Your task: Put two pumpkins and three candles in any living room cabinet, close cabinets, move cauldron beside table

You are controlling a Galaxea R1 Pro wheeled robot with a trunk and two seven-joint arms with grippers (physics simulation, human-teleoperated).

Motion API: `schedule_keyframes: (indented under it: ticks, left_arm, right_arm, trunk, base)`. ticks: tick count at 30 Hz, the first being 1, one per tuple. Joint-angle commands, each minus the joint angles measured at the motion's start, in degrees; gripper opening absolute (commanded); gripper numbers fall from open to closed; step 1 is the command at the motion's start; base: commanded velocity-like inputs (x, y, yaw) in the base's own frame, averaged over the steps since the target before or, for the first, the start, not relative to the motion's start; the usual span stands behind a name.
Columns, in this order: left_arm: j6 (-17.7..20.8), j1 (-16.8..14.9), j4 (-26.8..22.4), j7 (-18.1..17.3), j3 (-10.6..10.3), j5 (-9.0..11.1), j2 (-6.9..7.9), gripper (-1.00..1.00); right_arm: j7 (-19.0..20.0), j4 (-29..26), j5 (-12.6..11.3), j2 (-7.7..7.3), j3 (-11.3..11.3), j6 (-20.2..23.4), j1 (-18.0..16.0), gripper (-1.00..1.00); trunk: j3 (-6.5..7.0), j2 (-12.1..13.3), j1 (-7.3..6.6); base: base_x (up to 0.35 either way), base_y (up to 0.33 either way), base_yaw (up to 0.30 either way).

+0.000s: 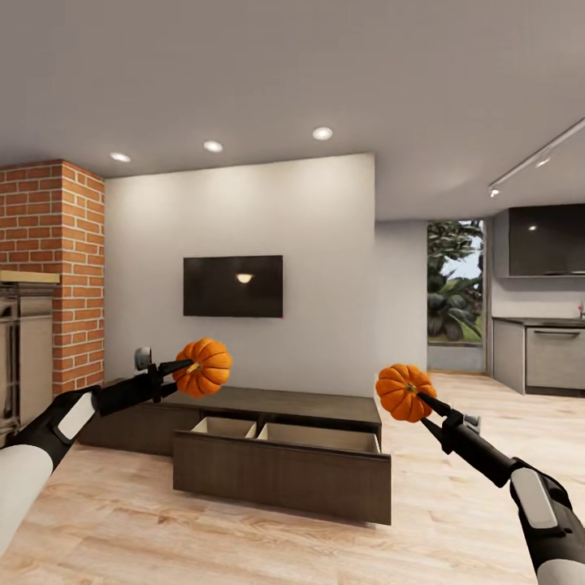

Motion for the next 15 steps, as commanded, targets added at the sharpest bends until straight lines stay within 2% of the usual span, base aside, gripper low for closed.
schedule_keyframes:
  ticks: [1, 10, 15]
  left_arm:
    - [0.3, -0.1, 0.0, -0.1, -0.4, 0.5, 0.04, -1.0]
    - [0.3, 0.0, 0.0, 0.0, -0.3, 0.5, 0.06, -1.0]
    - [0.3, -0.1, 0.1, 0.0, -0.4, 0.5, 0.02, -1.0]
  right_arm:
    - [0.1, 0.4, -0.4, 0.02, -0.1, 0.4, -0.1, -1.0]
    - [0.0, 1.3, -0.4, 0.03, -0.1, 0.4, -0.1, -1.0]
    - [-1.6, 1.4, -0.3, 0.03, 0.0, 0.4, -0.1, -1.0]
  trunk:
    - [0.01, 0.4, -0.23]
    - [0.82, 4.0, -2.21]
    - [1.26, 6.0, -3.31]
  base:
    - [0.0, 0.0, 0.0]
    - [0.0, 0.0, 0.0]
    - [0.0, 0.0, 0.0]
